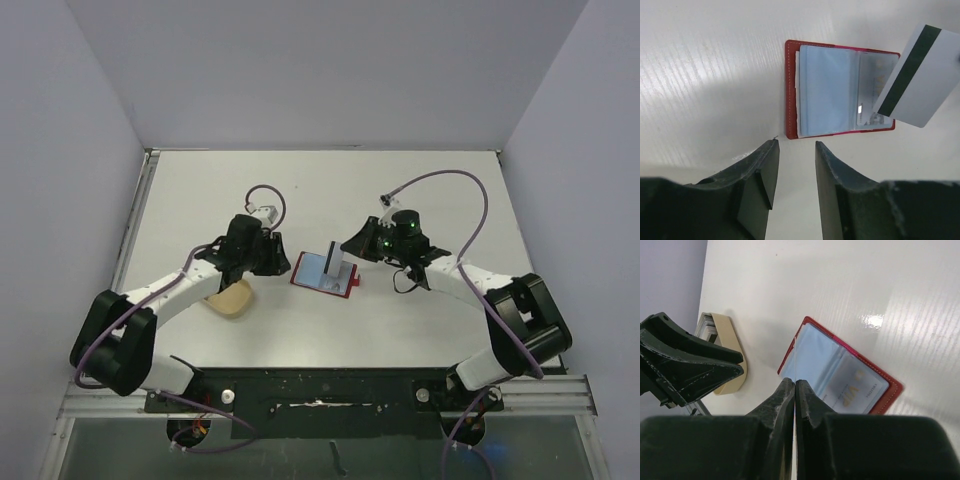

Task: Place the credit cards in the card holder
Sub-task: Insert the credit card into the card holder.

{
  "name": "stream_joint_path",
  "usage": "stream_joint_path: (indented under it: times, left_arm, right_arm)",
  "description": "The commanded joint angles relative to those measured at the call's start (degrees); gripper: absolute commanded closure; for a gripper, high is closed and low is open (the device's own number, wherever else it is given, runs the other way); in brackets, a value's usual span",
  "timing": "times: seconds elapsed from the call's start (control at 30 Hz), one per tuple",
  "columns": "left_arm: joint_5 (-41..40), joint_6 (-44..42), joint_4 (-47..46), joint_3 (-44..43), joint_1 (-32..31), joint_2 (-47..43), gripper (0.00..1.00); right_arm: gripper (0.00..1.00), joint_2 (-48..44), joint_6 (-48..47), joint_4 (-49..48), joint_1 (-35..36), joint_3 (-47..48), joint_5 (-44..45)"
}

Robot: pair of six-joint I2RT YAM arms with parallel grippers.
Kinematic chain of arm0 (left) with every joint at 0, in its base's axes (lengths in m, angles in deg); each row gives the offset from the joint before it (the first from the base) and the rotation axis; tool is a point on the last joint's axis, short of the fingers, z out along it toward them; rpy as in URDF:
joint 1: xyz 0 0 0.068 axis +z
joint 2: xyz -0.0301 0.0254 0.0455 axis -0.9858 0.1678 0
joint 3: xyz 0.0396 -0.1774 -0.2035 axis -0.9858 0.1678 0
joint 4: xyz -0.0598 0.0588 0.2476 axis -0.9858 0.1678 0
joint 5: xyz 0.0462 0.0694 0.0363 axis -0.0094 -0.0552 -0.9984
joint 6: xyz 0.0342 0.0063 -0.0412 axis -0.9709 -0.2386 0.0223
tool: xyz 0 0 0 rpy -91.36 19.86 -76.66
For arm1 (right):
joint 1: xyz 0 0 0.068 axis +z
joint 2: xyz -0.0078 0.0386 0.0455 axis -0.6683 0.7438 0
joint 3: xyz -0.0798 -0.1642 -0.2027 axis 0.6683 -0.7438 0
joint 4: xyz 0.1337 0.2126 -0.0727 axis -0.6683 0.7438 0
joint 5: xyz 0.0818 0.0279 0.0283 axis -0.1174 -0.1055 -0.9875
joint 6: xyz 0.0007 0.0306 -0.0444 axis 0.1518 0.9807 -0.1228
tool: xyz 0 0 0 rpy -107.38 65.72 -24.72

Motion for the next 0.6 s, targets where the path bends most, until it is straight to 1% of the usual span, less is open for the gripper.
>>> stream_joint_path:
  times: [0.0,0.13,0.23,0.33,0.57]
  left_arm:
    - [-0.4,1.2,-7.1,-2.5,0.5,3.9,0.68]
    - [0.1,1.2,-7.8,-2.9,0.8,7.7,0.69]
    - [2.1,1.0,-9.2,-2.7,0.9,9.9,0.70]
    - [4.7,1.6,-10.4,-2.7,0.9,11.6,0.72]
    - [6.2,2.2,-9.5,-1.5,0.8,13.0,0.80]
  right_arm:
    - [1.00,2.5,1.3,-4.3,-1.3,2.7,0.9]
    - [1.00,4.5,2.4,-5.8,-2.2,2.4,0.0]
    - [1.00,5.7,3.5,-7.6,-3.3,1.6,-0.9]
    - [1.00,6.8,3.6,-10.6,-3.8,0.7,-3.1]
    - [1.00,9.0,4.2,-11.4,-4.0,0.6,-3.7]
